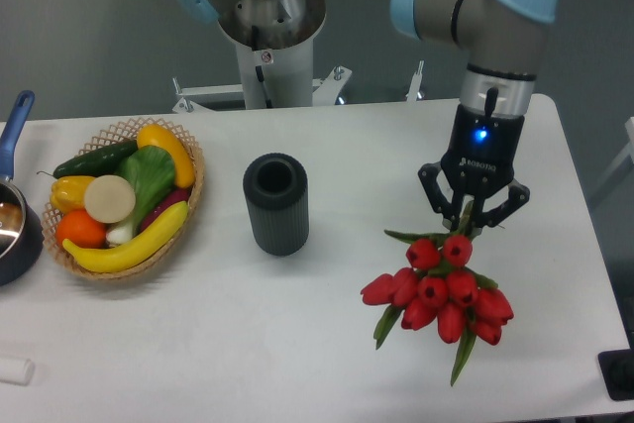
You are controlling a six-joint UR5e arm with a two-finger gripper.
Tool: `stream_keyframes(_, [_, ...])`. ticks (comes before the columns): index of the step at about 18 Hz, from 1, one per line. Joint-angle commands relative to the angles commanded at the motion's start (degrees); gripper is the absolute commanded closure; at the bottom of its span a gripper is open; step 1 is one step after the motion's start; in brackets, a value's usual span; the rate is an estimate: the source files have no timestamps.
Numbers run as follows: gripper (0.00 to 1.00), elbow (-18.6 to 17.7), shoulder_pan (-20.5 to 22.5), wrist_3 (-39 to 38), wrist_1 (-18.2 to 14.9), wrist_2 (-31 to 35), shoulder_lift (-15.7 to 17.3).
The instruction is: Pick up the flowers from the table
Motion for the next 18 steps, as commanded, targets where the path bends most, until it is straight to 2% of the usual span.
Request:
stream_keyframes(9, [0.82,0.2,2.1,-1.1,0.0,-4.8,0.2])
stream_keyframes(18, [0.82,1.4,2.5,-4.0,0.1,-6.4,0.1])
